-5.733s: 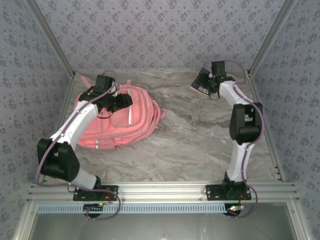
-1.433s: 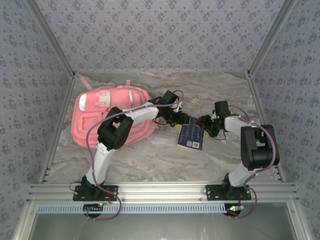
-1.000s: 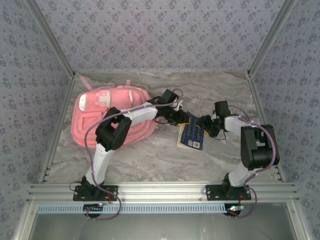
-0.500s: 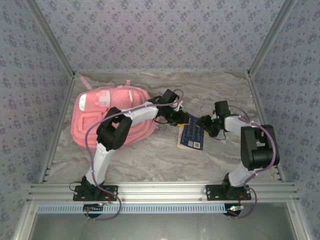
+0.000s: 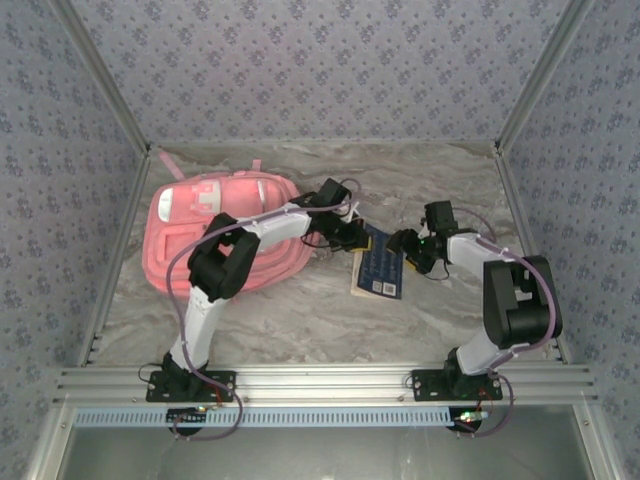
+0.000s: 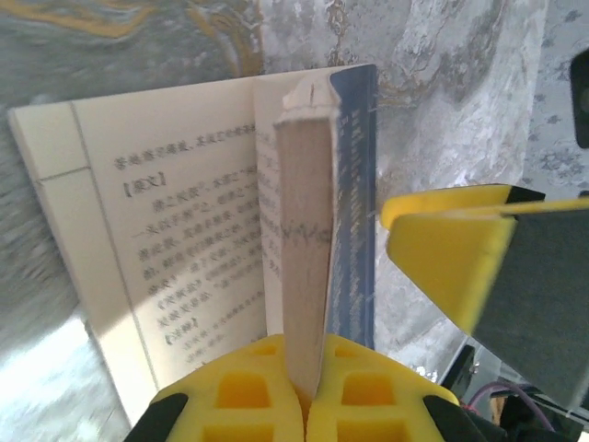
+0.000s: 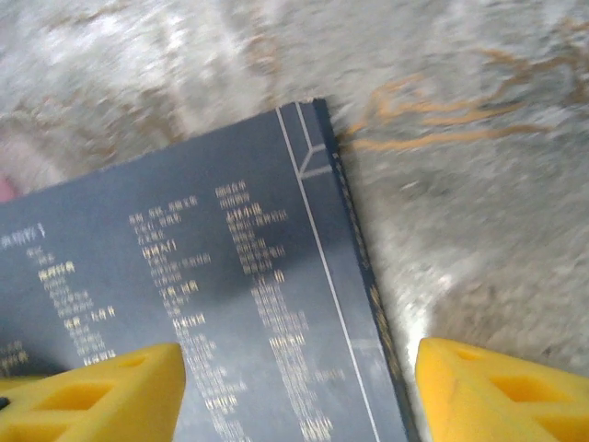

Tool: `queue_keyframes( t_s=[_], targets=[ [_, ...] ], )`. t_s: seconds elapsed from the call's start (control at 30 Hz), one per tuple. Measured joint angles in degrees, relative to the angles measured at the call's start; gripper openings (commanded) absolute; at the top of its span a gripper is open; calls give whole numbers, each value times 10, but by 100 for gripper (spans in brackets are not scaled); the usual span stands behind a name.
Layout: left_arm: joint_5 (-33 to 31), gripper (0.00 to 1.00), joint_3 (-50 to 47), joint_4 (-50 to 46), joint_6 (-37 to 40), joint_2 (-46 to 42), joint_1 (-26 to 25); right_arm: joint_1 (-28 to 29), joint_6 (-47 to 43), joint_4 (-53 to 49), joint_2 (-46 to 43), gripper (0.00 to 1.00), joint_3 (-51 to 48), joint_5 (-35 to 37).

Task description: Pack books, pencil case, and school supplies into a backpack

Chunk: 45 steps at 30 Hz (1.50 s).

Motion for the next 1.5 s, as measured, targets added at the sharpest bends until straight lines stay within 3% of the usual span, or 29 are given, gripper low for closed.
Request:
queue_keyframes(
  t_s=[0.13, 0.4, 0.6, 0.83, 1.1, 1.33, 1.4, 1.5],
  targets=[
    [3, 0, -65, 46, -47, -77, 33, 6, -9, -10, -98, 77, 0, 10],
    [1, 0, -171, 182, -158, -255, 87, 6, 45, 64, -288, 98, -55, -22],
    [-9, 0, -210, 232, -216, -342, 103, 18, 140, 202, -311, 100, -127, -69],
    [-31, 0, -237, 270, -263, -392, 103, 86, 229, 413, -279, 93, -148, -92],
    [-65, 0, -279, 294, -289, -416, 103, 168, 298, 615, -208, 64, -159, -61],
    [-85, 0, -301, 303, -298, -425, 99, 191, 310, 636, -201, 17, -160, -12],
    [-94, 12, -301, 292, -287, -434, 97, 191, 312, 631, -205, 8, -162, -8],
    [-110, 46, -301, 245, -254, -459, 93, 188, 312, 620, -220, 0, -165, -12]
  ],
)
